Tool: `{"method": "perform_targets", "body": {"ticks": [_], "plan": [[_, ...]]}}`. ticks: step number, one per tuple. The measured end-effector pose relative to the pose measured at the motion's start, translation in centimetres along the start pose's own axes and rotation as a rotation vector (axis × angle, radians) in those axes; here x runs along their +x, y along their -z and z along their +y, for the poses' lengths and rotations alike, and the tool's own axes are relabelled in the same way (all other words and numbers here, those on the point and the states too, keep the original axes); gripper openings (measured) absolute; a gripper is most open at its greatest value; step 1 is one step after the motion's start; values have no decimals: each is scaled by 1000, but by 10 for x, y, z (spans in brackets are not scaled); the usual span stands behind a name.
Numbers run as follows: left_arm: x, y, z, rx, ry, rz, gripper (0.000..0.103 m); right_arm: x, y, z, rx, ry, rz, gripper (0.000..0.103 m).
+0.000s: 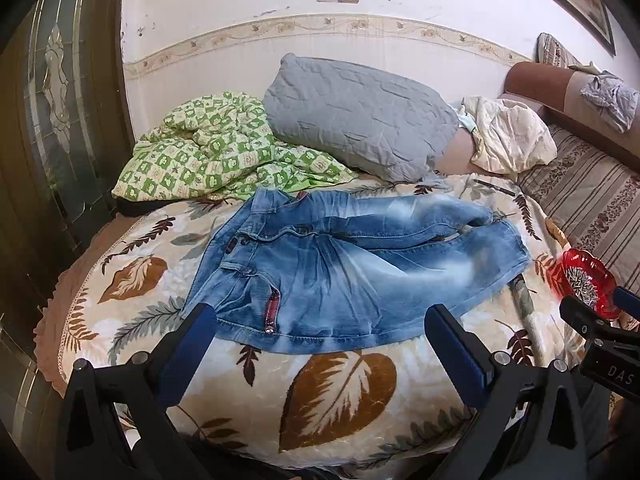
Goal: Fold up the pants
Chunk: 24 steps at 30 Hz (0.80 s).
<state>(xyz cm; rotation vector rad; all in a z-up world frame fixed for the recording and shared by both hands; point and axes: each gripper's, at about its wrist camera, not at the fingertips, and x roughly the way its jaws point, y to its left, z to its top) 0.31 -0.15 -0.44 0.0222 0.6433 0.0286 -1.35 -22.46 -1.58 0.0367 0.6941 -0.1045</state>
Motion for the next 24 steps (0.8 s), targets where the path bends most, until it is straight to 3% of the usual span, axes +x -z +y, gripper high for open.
{"method": "perform_targets", "body": {"ticks": [24], "plan": [[3,3,-2,7,6,8,103,0,-3,1,-3,6,-4,103]]}}
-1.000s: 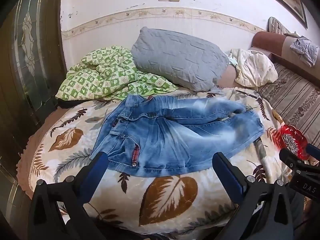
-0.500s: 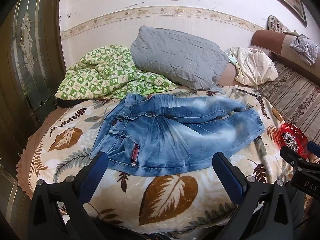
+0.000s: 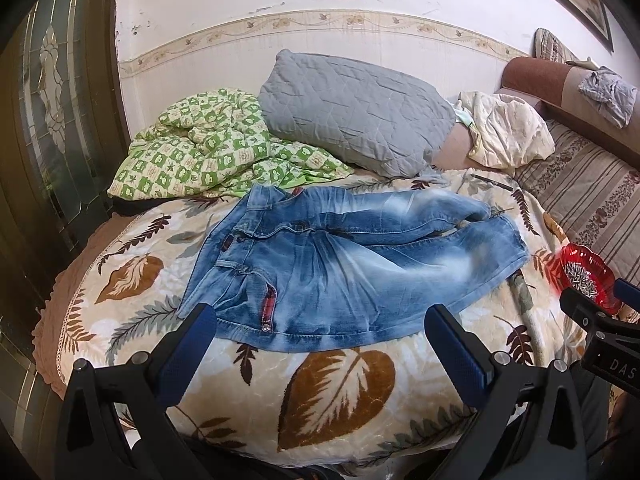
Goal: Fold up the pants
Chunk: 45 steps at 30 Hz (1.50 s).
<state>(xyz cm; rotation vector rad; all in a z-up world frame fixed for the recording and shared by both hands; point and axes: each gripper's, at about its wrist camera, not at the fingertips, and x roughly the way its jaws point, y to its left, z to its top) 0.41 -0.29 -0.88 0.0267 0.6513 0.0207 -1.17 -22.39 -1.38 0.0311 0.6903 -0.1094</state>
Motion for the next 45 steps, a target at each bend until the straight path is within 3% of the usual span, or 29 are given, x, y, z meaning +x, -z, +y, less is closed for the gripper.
{"method": "perform_targets", "body": {"ticks": [30,45], "plan": [[18,2,-5,21,3,37,103,20,-1,-3,24,4,34,103],[37,-18,-15,76,19,61,103,41,-17,-11,42,15,57,103]]}}
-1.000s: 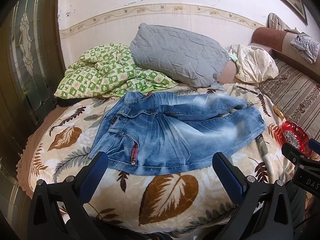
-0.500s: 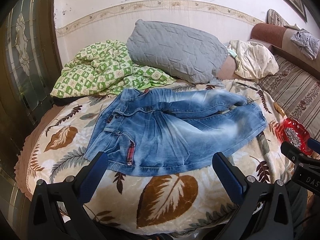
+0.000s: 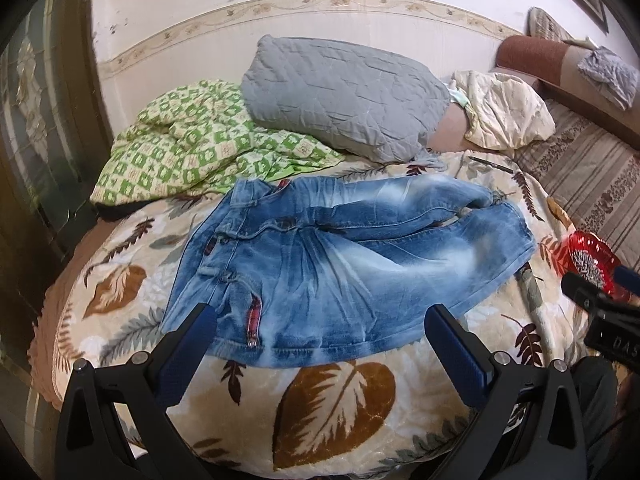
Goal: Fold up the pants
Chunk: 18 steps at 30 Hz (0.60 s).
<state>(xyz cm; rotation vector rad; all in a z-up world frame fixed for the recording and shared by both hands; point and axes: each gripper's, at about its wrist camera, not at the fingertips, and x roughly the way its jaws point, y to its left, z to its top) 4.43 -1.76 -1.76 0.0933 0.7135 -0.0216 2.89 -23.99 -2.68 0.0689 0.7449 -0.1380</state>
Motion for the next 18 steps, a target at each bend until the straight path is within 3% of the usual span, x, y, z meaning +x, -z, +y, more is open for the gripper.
{"method": "perform_targets", "body": {"ticks": [9,15,18], "plan": [[27,-51,-35,249,190,-28,103,22,-27,-45,73,-30,32,103],[87,-93,-86,419,367,39,103,60,-45,-100,170,-117,62,103],[121,-109,-112,460,401,71,103,88,-59,-121,211,-178,94,103]]}}
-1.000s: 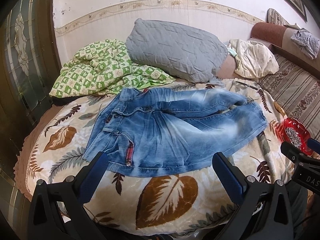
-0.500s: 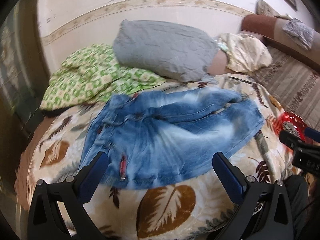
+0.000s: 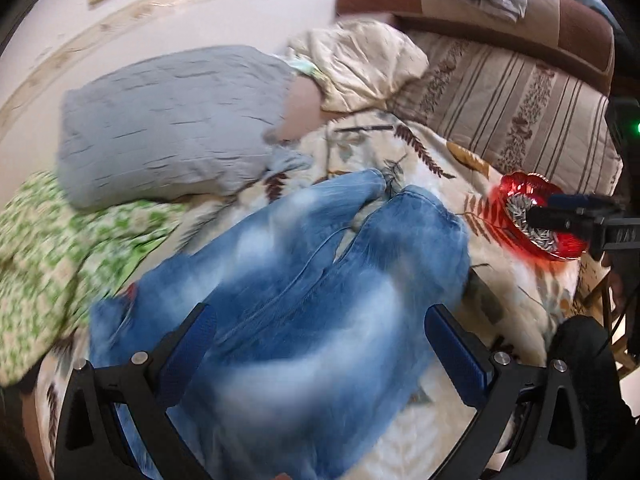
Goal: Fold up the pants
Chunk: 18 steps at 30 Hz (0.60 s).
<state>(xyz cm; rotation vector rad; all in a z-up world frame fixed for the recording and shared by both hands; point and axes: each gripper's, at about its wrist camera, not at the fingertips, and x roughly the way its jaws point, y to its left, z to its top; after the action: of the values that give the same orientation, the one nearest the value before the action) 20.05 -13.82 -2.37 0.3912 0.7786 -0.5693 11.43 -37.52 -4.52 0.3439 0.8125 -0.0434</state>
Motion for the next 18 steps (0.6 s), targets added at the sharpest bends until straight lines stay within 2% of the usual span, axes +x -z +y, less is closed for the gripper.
{"method": "perform_targets", "body": {"ticks": [3,6,11,14,18], "plan": [[37,-21,1,27,16,1,103,33,-31,-16,8,-39,37,103],[77,-35,5,52,-8,24,103,72,-68,-20,-24,-76,79,103],[132,-30,21,36,-47,118,103,147,-120,-14,-110,-98,147,102],[150,-24,27,29,-49,137,103,196,-140,-14,-135,-118,213,97],[171,-21,26,38,-42,152,103,246,-147,-9,-144,-125,292,92]]}}
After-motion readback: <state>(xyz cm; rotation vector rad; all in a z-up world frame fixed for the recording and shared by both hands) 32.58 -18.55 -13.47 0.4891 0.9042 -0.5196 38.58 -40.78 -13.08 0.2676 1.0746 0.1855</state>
